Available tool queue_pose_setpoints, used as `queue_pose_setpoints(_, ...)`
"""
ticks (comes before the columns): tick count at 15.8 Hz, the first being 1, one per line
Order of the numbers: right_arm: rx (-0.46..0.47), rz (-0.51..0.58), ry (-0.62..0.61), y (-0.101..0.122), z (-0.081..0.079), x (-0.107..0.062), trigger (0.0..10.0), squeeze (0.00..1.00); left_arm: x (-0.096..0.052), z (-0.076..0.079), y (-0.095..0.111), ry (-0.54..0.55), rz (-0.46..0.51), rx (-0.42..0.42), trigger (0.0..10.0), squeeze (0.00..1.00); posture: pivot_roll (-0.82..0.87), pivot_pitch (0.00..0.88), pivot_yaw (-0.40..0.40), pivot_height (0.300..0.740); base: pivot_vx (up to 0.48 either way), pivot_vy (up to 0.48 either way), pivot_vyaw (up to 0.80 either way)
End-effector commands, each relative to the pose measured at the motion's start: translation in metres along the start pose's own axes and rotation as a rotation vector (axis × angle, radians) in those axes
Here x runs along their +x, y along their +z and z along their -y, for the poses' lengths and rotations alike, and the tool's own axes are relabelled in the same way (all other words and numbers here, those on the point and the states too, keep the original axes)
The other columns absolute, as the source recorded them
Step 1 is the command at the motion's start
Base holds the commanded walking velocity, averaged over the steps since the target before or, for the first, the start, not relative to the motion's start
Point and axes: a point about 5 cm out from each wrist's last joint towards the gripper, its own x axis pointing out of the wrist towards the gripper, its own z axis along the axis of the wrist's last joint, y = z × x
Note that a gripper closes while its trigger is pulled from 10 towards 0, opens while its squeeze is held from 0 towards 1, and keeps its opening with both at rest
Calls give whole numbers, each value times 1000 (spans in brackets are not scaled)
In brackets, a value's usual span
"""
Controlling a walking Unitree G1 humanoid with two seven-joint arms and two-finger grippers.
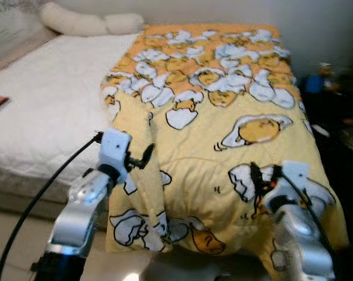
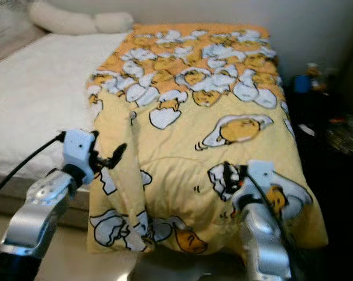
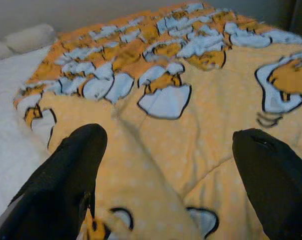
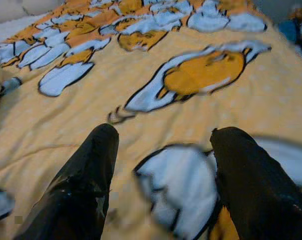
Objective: Clean up the room
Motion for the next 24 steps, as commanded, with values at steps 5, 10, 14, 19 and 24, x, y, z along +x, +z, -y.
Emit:
queue_pose_setpoints(5, -5, 0, 22, 4, -4, 3, 10000, 0, -4, -4, -3, 38, -4, -35, 10000, 875, -4, 0, 81, 740, 0, 294, -758)
queue_pose_setpoints(10, -33, -15, 47, 3, -6, 6, 10000, 0, -14, -6, -11, 77, -21, -64, 10000, 878, 11, 0, 55, 740, 0, 302, -200)
queue_pose_setpoints(14, -44, -19, 61, 2, -9, 6, 10000, 0, -20, -8, -14, 95, -28, -77, 10000, 878, 18, 0, 51, 740, 0, 304, 0)
queue_pose_setpoints(19, -93, -6, 34, 3, -6, 5, 10000, 0, -23, -7, -14, 100, -34, -78, 10000, 878, 16, 0, 58, 740, 0, 305, 0)
queue_pose_setpoints(24, -59, -15, 39, 3, -6, 4, 10000, 0, -23, -9, -14, 112, -40, -84, 10000, 875, 11, 0, 58, 740, 0, 303, 0)
